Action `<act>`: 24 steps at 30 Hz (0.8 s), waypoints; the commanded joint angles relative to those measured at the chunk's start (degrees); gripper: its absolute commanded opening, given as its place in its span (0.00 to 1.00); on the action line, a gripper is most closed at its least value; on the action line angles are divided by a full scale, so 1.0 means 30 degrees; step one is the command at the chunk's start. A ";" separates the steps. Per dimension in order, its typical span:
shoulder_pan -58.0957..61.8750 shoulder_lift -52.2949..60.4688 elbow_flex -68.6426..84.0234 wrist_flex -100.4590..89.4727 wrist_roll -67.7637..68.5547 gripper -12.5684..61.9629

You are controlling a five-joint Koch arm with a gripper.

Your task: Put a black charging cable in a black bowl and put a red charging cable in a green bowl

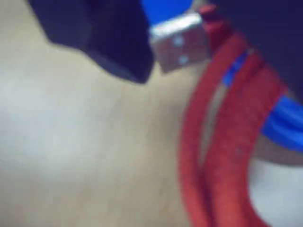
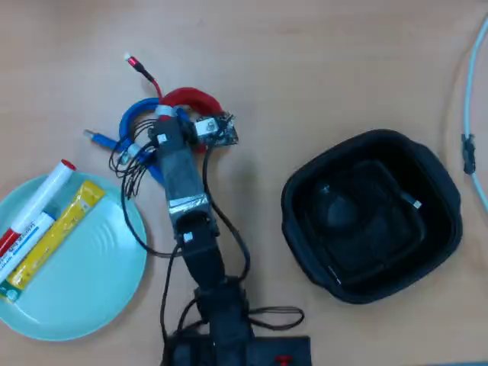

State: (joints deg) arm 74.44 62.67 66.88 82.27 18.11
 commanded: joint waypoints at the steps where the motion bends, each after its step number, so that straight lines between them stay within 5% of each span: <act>1: 0.0029 0.0000 -0.1465 0.0029 -0.0469 0.28; 3: 0.0176 -0.0059 -0.1494 0.0000 -0.0469 0.01; 6: 0.0234 -0.0059 -0.1523 0.0029 -0.0352 0.15; 11: 0.0205 0.0088 -0.1406 0.0322 0.0059 0.06; 18: 0.0352 0.0264 -0.1201 0.0850 0.0352 0.06; 24: 0.1113 0.4512 -0.1172 0.1523 0.0117 0.06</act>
State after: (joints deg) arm 76.99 67.24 65.57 83.23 18.11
